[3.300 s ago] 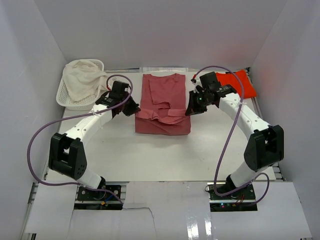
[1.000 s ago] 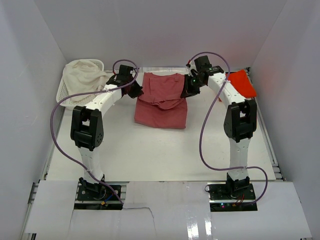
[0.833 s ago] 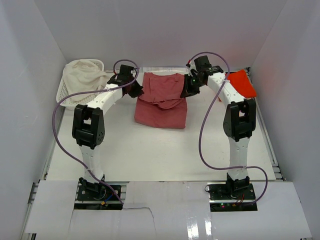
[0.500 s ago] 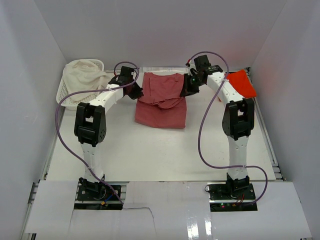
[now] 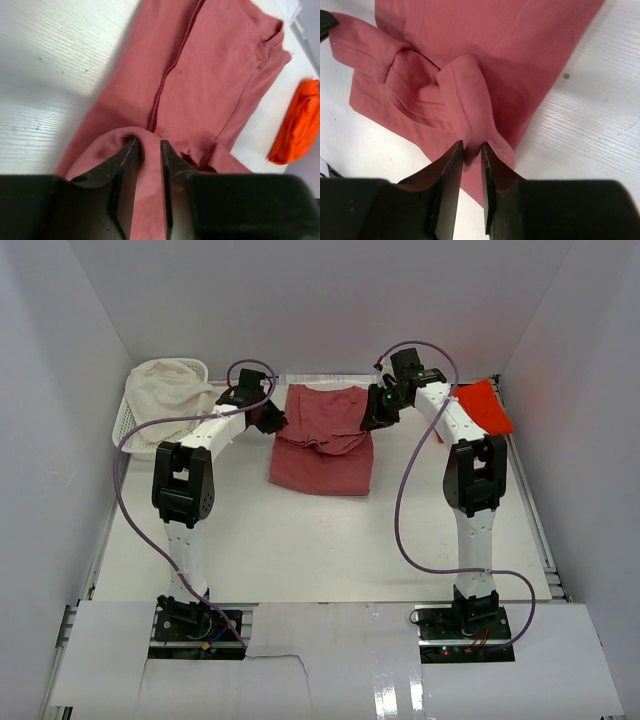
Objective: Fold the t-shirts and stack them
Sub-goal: Fold the folded rectangular tshirt in 1/3 of the way
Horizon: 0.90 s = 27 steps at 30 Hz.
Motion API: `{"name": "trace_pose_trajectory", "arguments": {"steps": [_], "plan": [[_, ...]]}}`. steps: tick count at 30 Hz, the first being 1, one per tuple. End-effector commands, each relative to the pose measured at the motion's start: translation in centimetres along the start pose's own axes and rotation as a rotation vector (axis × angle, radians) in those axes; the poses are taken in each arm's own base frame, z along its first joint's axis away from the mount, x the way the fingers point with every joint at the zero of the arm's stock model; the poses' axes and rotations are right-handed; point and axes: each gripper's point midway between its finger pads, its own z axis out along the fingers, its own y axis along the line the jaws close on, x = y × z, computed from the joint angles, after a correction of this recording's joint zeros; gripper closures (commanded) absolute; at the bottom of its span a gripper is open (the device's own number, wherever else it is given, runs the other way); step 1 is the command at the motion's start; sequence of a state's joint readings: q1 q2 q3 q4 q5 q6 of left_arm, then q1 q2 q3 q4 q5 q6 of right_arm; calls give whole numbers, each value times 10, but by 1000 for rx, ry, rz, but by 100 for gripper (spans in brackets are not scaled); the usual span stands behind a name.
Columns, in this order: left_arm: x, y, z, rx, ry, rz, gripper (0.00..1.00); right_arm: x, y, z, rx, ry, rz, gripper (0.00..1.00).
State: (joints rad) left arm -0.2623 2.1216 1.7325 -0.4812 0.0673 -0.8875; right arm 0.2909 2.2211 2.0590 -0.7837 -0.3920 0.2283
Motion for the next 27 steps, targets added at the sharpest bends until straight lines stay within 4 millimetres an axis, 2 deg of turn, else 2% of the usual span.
{"name": "trace_pose_trajectory", "arguments": {"steps": [1,2,3,4,5,6,7,11,12,13,16,17,18,19,20,21,23,24,25,27], "plan": [[-22,-28,-11,108,-34,1,64,-23,3,-9,-7,-72,-29,72],[-24,-29,-11,118,-39,-3,51,-25,2,-8,-4,-79,-30,71],[-26,-32,-11,129,-48,-5,45,-26,1,-8,0,-86,-33,68],[-28,-35,-12,139,-54,-6,40,-30,1,-9,0,-100,-38,64],[-31,-38,-13,148,-63,-5,40,-32,0,-9,0,-108,-40,64],[-32,-39,-13,151,-66,-6,33,-35,0,-11,-2,-120,-44,57],[-37,-43,-14,164,-82,-3,31,-42,1,-14,-4,-145,-53,55],[-57,-58,-23,212,-140,4,27,-60,2,-29,8,-221,-71,49],[-66,-67,-31,239,-167,9,27,-65,9,-39,0,-252,-81,49],[-74,-69,-35,248,-183,12,27,-57,6,-36,0,-241,-71,49],[-89,-78,-61,274,-241,46,27,-57,20,-50,-54,-286,-83,50],[-89,-80,-69,280,-253,59,27,-44,18,-44,-71,-254,-66,53],[-81,-71,-68,266,-239,72,27,-41,29,-48,-127,-254,-74,54],[-81,-74,-85,282,-248,77,27,-35,34,-45,-159,-238,-67,55],[-75,-71,-89,286,-237,85,27,-17,39,-39,-222,-185,-41,58],[-70,-67,-93,282,-228,94,27,-10,41,-37,-248,-170,-30,59],[-50,-47,-99,258,-189,94,28,0,47,-34,-294,-163,-27,64],[-41,-43,-102,263,-169,106,28,15,48,-30,-321,-130,-15,66],[-24,-24,-95,231,-126,101,28,18,50,-28,-334,-130,-21,68],[-6,-24,-108,295,-84,123,28,37,49,-21,-368,-89,3,79]]}}
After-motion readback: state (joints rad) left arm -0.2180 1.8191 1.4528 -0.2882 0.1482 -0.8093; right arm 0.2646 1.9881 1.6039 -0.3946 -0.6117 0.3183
